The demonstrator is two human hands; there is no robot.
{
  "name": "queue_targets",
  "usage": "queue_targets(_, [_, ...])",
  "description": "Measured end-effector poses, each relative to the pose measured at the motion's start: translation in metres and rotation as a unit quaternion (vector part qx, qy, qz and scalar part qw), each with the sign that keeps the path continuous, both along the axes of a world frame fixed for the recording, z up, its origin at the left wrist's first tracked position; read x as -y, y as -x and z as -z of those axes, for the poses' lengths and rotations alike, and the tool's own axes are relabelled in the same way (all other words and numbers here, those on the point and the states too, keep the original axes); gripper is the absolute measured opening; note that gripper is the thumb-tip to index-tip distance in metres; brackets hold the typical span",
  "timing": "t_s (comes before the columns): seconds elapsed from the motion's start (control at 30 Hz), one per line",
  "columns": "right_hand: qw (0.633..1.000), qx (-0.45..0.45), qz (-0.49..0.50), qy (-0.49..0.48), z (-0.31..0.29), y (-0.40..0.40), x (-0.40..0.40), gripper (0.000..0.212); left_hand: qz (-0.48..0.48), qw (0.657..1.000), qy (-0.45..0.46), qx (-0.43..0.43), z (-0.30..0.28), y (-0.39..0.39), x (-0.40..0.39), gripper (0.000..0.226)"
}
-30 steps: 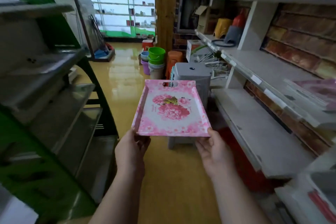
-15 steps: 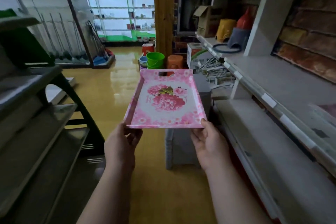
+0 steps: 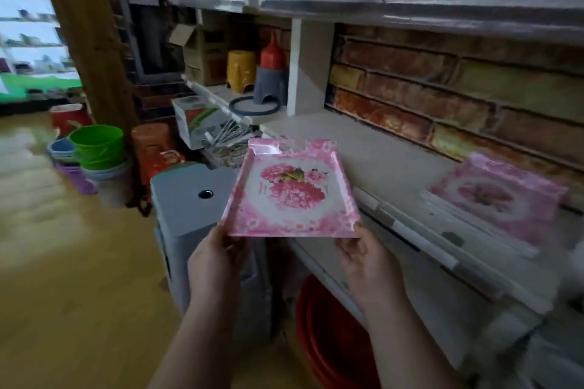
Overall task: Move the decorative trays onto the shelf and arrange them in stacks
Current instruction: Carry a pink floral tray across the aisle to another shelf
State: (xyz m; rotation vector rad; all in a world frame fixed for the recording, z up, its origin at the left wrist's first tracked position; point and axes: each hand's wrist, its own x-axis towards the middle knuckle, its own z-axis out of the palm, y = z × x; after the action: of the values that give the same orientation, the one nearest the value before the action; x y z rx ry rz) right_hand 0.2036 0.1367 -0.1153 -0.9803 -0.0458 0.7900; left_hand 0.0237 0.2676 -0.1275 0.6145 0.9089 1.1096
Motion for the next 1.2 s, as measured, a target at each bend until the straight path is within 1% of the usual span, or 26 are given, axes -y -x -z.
queue_targets(0.1, [0.997,-0.009,0.079,-0.006,-0.006,-0.010,-0.019,0.019,0.074,0.997,-0.003,0.002,-0.006,-0.032,-0.037,0.021])
queue_targets(0.2, [0.988,-0.017,0.150,-0.023,-0.010,-0.012,-0.027,0.014,0.124,0.991,0.037,0.025,-0.007,-0.059,-0.065,0.021])
queue_targets(0.37, [0.972,-0.014,0.235,-0.022,-0.005,-0.013,-0.027,0.015,0.212,0.975,0.050,0.035,-0.002,-0.094,-0.088,0.023])
queue_targets(0.47, [0.965,-0.020,0.262,-0.021,-0.005,-0.019,-0.032,0.016,0.247,0.967,0.050,0.019,-0.002,-0.107,-0.096,0.020])
queue_targets(0.57, [0.958,-0.031,0.286,-0.004,-0.002,-0.027,-0.048,0.023,0.259,0.965,0.041,0.011,-0.002,-0.121,-0.114,0.021])
queue_targets(0.7, [0.949,-0.029,0.308,0.056,0.008,-0.036,-0.075,0.010,0.260,0.965,0.021,0.012,-0.001,-0.142,-0.141,0.023])
queue_targets(0.77, [0.941,-0.021,0.328,0.077,0.012,-0.044,-0.086,0.012,0.267,0.963,0.018,0.018,-0.002,-0.156,-0.149,0.024])
queue_targets(0.87, [0.923,-0.034,0.375,0.078,0.013,-0.061,-0.105,0.011,0.286,0.958,0.021,0.025,-0.001,-0.177,-0.157,0.027])
queue_targets(0.93, [0.914,-0.041,0.395,0.081,0.015,-0.078,-0.116,0.012,0.303,0.952,0.030,0.028,-0.001,-0.190,-0.163,0.032])
queue_targets(1.03, [0.910,-0.085,0.398,0.084,0.017,-0.101,-0.131,0.021,0.331,0.943,0.035,0.028,-0.004,-0.208,-0.165,0.043])
queue_targets(1.1, [0.906,-0.122,0.398,0.074,0.017,-0.115,-0.141,0.027,0.350,0.936,0.016,0.029,-0.008,-0.218,-0.166,0.041])
queue_targets(1.2, [0.898,-0.151,0.408,0.067,0.020,-0.134,-0.154,0.029,0.381,0.924,-0.017,0.026,-0.008,-0.236,-0.169,0.039])
